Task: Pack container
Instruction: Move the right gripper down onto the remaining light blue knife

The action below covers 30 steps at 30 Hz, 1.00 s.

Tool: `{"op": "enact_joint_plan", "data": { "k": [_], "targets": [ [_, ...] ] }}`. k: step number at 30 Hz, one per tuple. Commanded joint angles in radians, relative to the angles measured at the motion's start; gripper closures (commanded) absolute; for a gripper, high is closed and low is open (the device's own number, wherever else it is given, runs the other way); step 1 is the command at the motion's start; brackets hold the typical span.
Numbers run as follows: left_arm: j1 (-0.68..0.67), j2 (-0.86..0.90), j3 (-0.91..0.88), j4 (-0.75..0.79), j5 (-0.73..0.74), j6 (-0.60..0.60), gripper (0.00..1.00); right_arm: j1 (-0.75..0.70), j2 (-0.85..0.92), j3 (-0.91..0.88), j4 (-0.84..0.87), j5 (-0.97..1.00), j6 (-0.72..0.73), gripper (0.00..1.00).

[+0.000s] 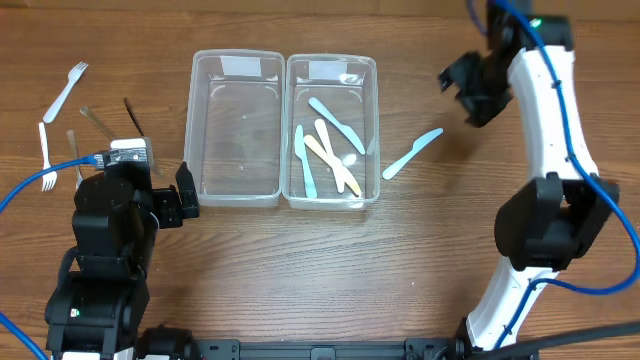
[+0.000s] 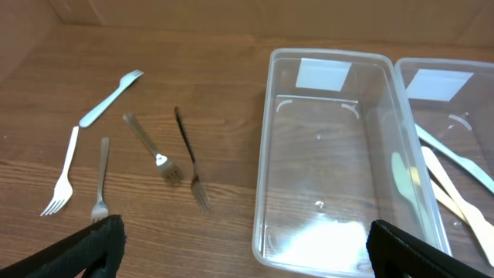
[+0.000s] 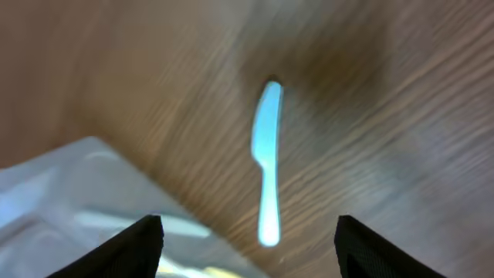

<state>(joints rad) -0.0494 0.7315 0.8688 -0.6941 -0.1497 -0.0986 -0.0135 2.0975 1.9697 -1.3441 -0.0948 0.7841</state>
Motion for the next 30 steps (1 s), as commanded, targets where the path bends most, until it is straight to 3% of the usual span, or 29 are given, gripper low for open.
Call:
{"op": "enact_joint_plan", "data": {
  "k": [1,7,13,15,17,22,24,30],
  "targets": [
    [0.01,0.0,0.025,0.003,0.012,-0.006,0.0,-0.002,-0.009,-0.162,0.096,-0.028,-0.026,0.25],
    [0.01,0.0,0.025,0.003,0.012,-0.007,0.0,-0.002,-0.008,-0.31,0.275,-0.06,-0.034,0.22],
    [0.01,0.0,0.025,0.002,0.013,-0.007,0.0,-0.002,-0.008,-0.338,0.376,-0.058,-0.034,0.23],
    [0.01,0.0,0.025,0.002,0.013,-0.007,0.0,-0.002,-0.008,-0.338,0.379,-0.026,0.014,0.34],
    [0.01,0.0,0.025,0.002,0.013,-0.007,0.0,-0.002,-0.008,-0.338,0.365,0.012,0.071,0.39],
    [0.01,0.0,0.025,0.002,0.013,-0.007,0.0,-0.002,-0.008,-0.333,0.327,0.021,0.085,0.41],
    [0.01,0.0,0.025,0.002,0.013,-0.007,0.0,0.002,-0.008,-0.283,0.257,0.014,0.069,0.44],
    [0.01,0.0,0.025,0.002,0.013,-0.007,0.0,0.037,-0.008,0.065,0.063,0.112,0.023,0.38]
  ]
}}
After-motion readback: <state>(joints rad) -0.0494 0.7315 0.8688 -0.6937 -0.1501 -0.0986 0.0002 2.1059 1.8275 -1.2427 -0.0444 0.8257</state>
